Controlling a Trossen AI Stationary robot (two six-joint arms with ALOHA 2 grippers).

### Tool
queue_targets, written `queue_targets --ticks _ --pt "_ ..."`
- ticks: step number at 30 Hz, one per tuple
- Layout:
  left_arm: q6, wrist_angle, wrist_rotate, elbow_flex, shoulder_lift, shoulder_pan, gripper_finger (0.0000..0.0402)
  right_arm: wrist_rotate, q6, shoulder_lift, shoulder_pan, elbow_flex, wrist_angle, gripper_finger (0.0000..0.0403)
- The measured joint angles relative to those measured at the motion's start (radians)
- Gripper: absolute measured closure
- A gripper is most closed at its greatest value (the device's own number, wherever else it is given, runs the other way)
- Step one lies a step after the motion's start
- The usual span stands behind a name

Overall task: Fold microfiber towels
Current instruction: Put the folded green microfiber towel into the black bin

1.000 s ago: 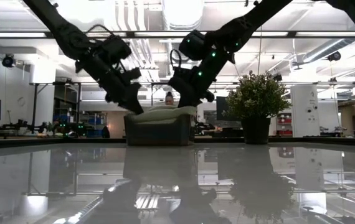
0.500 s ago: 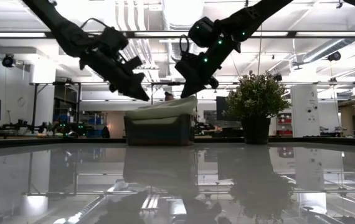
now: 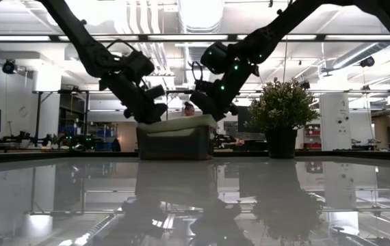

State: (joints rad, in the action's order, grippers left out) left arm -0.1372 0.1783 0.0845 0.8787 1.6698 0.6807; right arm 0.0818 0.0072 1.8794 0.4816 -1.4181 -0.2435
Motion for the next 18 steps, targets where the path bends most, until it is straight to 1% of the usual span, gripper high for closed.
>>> queue_targets --ticks 5,8,18 --pt "0.002 -0.004 0.001 0.0 0.007 0.0 0.0382 0.0 -0.001 0.013 0.0 -0.002 0.003 0.0394" --pt "0.003 -0.017 0.001 -0.001 -0.011 0.0 0.0382 0.0 -0.002 0.01 -0.001 -0.002 0.0 0.0394" --pt "0.001 -0.142 0.004 -0.009 -0.212 -0.003 0.0382 -0.003 -0.03 -0.024 -0.001 -0.073 -0.084 0.0394"
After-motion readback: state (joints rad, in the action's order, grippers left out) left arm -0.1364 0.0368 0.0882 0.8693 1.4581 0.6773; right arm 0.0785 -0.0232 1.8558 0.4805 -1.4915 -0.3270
